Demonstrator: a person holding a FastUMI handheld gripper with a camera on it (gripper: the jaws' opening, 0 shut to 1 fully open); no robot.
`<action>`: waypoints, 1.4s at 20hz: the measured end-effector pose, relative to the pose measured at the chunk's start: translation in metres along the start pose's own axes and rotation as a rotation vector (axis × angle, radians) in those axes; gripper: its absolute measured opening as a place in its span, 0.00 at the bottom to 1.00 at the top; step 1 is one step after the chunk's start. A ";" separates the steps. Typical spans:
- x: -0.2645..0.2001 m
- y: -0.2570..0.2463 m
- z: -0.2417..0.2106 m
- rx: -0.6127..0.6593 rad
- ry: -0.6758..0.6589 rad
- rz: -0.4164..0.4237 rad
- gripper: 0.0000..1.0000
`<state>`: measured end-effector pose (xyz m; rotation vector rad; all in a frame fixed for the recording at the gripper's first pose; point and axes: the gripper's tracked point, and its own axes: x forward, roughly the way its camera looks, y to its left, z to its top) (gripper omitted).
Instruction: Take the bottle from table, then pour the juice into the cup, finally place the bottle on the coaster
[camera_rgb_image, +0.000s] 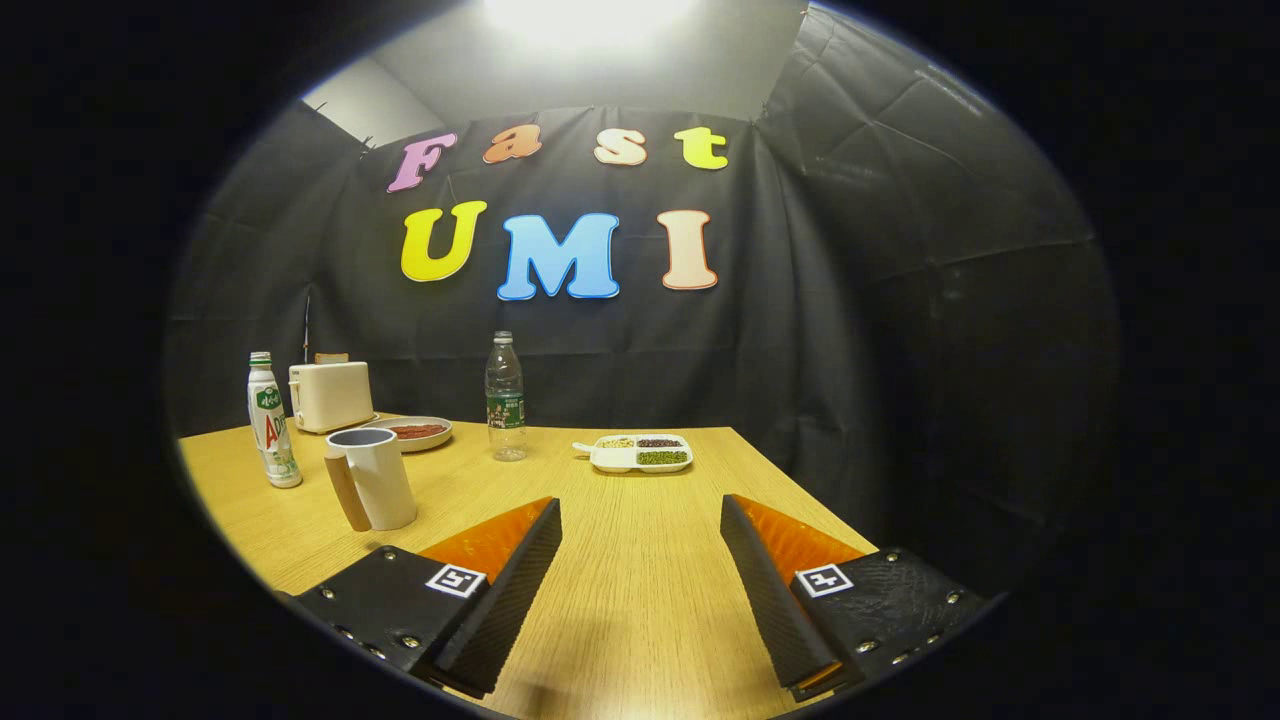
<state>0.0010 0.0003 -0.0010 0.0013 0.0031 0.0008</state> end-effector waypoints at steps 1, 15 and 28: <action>-0.002 0.000 0.001 0.000 -0.001 0.000 0.97; 0.010 -0.003 0.001 -0.001 -0.006 -0.013 0.97; 0.032 0.059 0.074 0.030 -0.106 -0.219 0.97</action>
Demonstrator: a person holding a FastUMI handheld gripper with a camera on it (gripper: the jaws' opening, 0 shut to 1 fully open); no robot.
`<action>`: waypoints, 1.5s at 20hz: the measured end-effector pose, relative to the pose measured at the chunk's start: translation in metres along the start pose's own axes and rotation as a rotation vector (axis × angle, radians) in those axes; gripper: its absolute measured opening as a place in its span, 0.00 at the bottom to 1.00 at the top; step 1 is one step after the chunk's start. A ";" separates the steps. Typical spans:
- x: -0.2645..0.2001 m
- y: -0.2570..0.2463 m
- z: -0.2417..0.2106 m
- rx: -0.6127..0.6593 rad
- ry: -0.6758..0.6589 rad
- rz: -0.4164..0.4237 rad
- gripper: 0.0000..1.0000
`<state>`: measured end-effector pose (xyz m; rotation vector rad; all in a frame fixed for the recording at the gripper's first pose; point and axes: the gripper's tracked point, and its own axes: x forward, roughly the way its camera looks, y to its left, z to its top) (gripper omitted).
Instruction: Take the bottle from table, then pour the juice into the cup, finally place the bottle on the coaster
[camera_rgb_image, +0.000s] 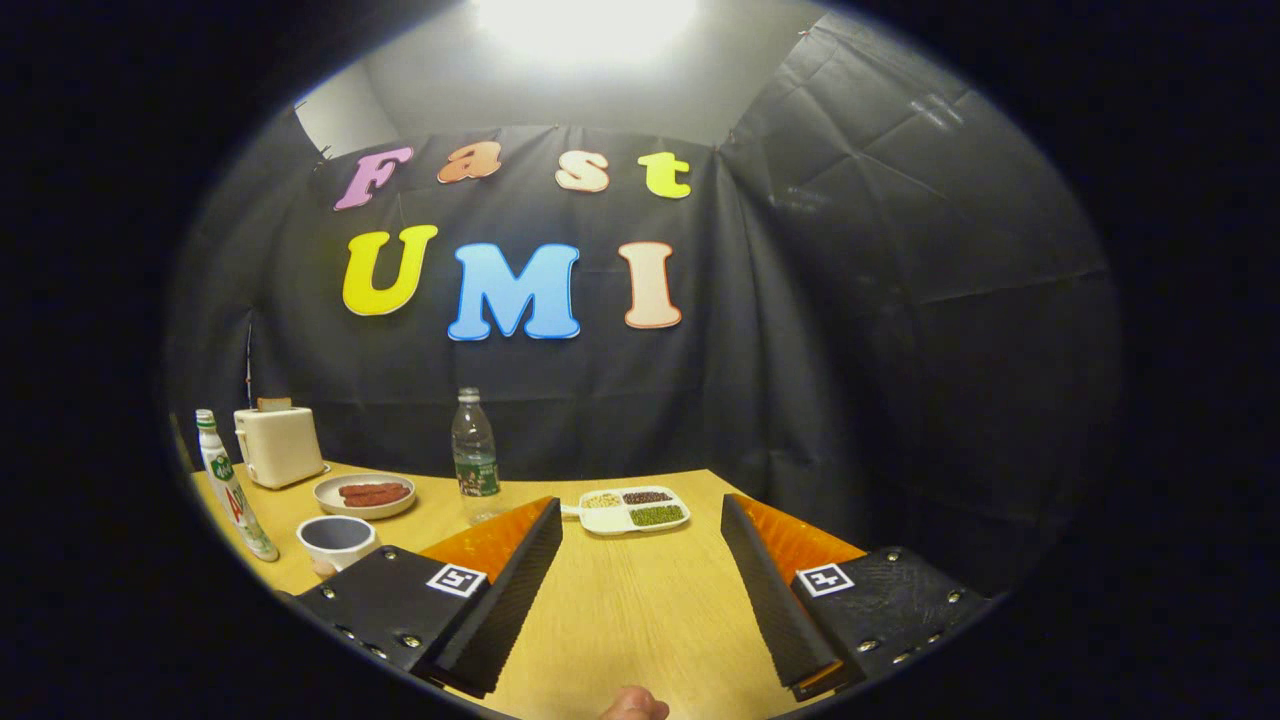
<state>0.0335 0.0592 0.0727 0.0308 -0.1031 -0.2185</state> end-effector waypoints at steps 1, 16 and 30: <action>-0.011 0.012 0.002 -0.016 0.007 -0.020 0.97; -0.134 0.350 -0.010 -0.025 -0.012 0.478 0.97; -0.080 0.432 -0.063 -0.058 0.086 0.727 0.97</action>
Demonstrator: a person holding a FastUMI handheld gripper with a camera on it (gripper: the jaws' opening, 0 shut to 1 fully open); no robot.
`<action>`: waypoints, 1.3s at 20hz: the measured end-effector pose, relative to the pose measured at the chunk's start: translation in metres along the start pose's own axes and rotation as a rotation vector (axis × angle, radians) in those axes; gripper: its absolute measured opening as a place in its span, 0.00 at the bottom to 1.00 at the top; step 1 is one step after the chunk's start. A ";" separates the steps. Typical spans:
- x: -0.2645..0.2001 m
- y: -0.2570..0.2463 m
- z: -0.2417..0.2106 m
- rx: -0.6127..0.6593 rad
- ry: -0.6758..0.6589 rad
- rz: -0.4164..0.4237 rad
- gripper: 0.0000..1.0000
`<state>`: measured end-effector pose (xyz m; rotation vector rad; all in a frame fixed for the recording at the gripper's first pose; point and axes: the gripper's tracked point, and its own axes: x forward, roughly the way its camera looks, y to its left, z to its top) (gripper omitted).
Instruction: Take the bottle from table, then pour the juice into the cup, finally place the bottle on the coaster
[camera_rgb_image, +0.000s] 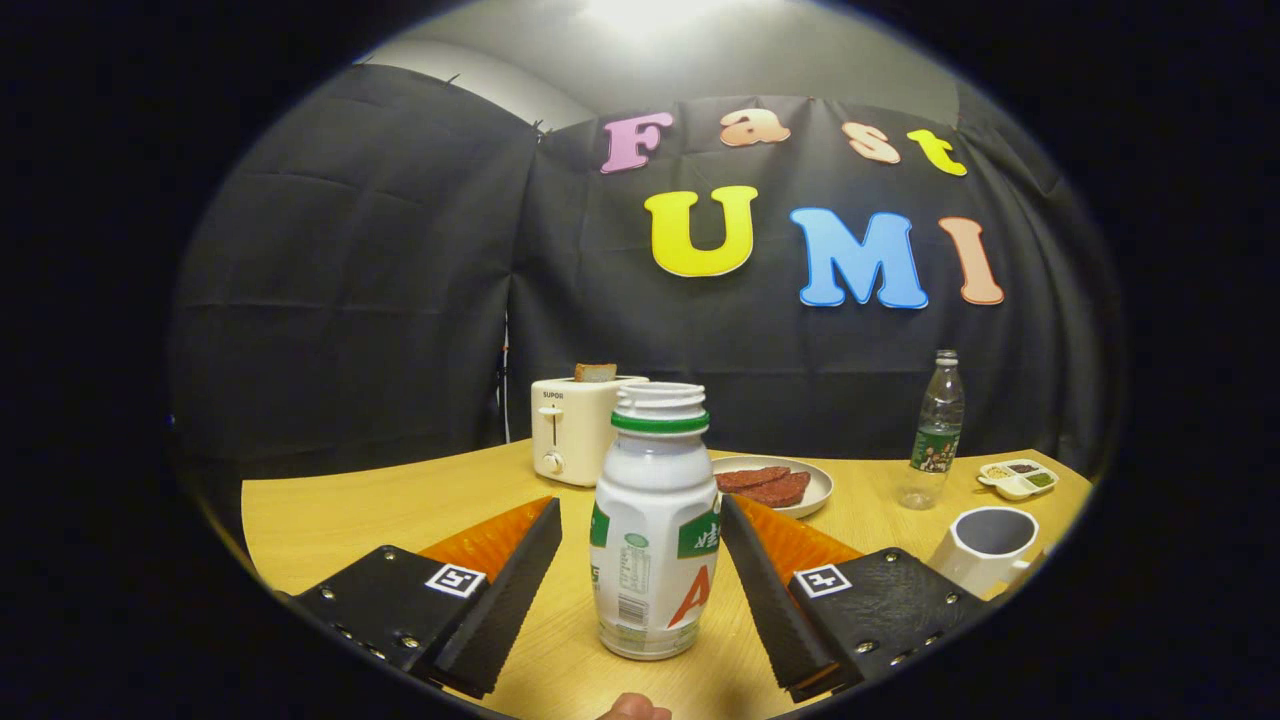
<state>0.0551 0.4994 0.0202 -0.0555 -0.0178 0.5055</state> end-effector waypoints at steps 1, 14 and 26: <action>0.004 0.001 -0.001 0.001 0.003 0.004 0.96; -0.001 -0.021 -0.006 0.146 0.020 -0.150 0.66; -0.012 -0.049 0.021 0.534 -0.068 -0.178 0.66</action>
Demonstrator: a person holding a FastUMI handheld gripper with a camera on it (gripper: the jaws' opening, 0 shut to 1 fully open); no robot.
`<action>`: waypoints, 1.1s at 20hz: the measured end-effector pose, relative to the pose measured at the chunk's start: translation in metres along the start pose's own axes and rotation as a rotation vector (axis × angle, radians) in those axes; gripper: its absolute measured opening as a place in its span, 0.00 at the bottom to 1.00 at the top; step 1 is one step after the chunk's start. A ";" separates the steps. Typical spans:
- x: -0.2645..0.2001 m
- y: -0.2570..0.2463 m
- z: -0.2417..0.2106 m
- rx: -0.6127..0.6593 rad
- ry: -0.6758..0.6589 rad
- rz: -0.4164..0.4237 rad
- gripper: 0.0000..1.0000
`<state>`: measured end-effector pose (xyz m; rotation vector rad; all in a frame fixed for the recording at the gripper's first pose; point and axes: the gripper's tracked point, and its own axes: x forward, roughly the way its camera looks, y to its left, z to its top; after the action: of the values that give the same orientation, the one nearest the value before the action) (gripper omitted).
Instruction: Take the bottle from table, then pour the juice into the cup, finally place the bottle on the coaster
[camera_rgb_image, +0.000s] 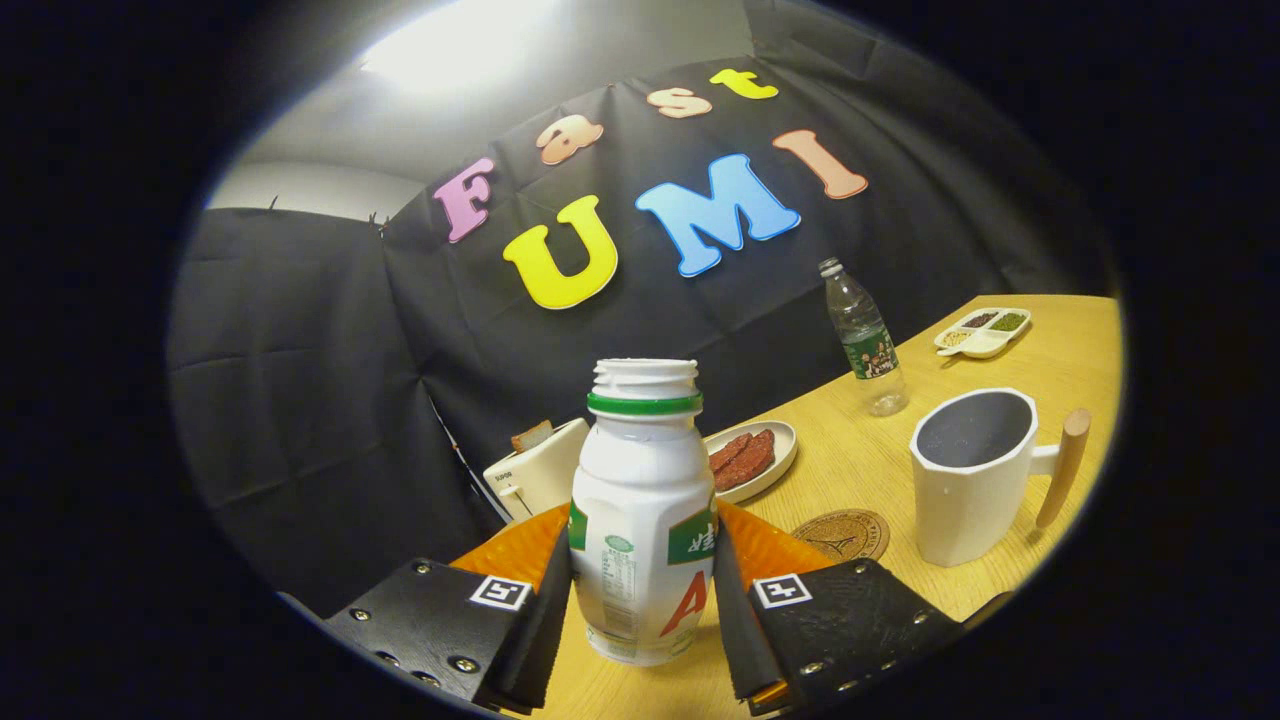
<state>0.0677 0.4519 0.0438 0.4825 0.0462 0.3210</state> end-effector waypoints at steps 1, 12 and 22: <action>0.001 -0.003 0.002 0.016 -0.001 -0.005 0.66; -0.006 -0.031 0.010 0.408 -0.061 -0.031 0.66; 0.000 -0.039 0.017 0.668 -0.114 0.004 0.65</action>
<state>0.0815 0.4116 0.0402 1.1618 0.0413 0.2774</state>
